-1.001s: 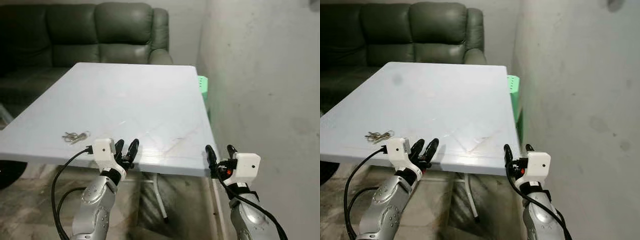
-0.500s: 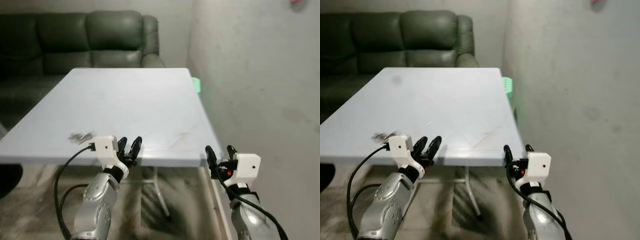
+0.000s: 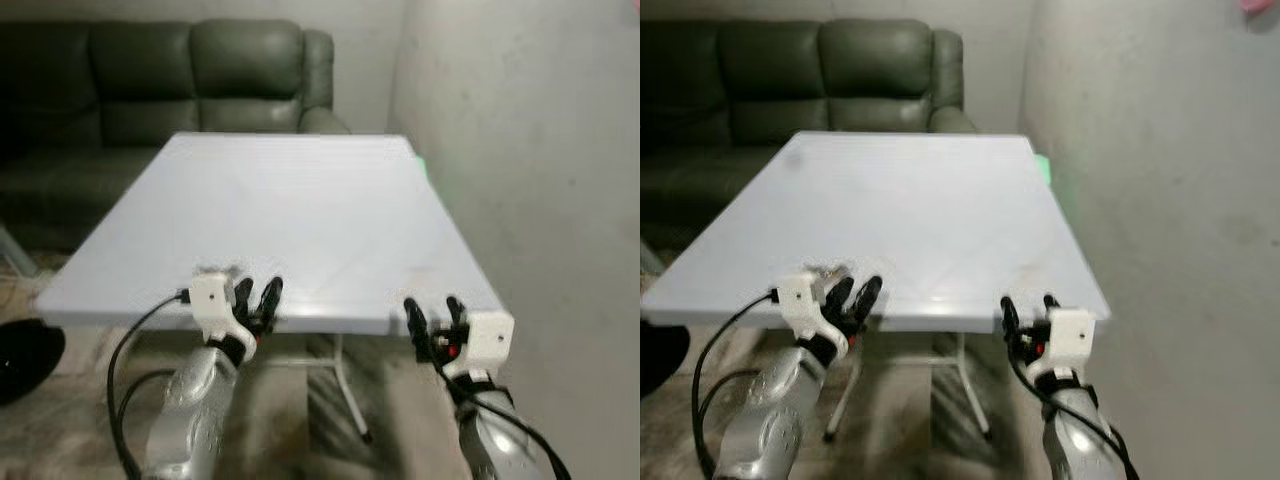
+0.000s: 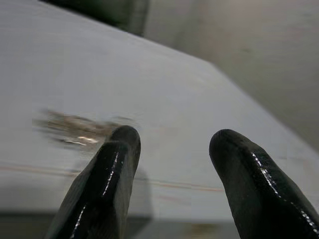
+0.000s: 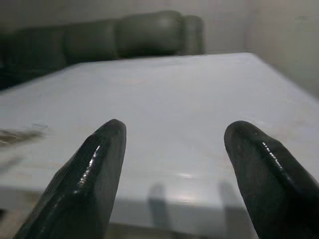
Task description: Hang keys on a hook
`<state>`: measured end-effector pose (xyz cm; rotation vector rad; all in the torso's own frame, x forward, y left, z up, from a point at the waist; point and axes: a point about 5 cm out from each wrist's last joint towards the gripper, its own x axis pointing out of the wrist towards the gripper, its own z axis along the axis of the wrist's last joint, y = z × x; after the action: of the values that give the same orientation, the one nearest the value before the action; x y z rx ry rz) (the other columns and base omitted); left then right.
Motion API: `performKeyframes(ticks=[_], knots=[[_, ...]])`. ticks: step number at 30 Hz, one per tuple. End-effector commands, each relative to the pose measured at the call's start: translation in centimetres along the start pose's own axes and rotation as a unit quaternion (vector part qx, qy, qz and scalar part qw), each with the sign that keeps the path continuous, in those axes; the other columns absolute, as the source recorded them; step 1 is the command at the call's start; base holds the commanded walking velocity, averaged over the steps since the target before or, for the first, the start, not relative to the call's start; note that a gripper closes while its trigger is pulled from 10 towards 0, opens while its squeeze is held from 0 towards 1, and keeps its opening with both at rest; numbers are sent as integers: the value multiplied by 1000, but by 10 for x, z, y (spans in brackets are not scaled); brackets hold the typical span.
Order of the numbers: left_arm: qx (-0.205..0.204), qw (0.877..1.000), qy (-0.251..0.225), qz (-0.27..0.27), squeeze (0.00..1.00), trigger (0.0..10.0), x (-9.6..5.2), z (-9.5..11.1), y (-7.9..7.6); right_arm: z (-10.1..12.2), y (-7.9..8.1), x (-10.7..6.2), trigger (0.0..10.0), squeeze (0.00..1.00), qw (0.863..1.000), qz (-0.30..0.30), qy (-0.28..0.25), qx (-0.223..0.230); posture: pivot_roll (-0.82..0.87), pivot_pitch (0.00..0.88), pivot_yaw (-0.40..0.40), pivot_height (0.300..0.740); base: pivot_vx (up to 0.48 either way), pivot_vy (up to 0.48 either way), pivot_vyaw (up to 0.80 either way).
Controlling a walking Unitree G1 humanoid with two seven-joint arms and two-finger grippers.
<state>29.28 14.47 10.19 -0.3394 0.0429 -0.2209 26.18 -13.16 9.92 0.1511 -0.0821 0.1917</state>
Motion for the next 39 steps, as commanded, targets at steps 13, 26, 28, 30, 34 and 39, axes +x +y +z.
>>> performKeyframes(ticks=[13,26,28,30,34,39], knots=[[-6,1000,1,-9,0,10000,2,0,-10,3,-7,-3,10000,0,1000,-7,-1,-2,5,0,-19,740,0,462,0],[-6,1000,5,-7,0,10000,1,-2,-10,3,-6,-5,10000,0,1000,-5,1,-1,7,0,-22,740,0,463,0],[-6,1000,5,-6,0,10000,1,-2,-10,3,-6,-5,10000,0,1000,-5,2,-1,6,0,-22,740,0,465,0],[-6,1000,6,-6,0,10000,1,-2,-10,3,-6,-5,10000,0,1000,-5,2,-1,6,0,-22,740,0,463,0],[-5,1000,6,-2,0,10000,0,-3,-10,3,-6,-5,10000,0,1000,-2,4,2,7,0,-24,740,0,346,0],[-3,1000,8,-2,0,10000,0,-4,-11,0,-7,-7,10000,1000,1000,0,12,-6,8,0,-24,740,0,0,0]])
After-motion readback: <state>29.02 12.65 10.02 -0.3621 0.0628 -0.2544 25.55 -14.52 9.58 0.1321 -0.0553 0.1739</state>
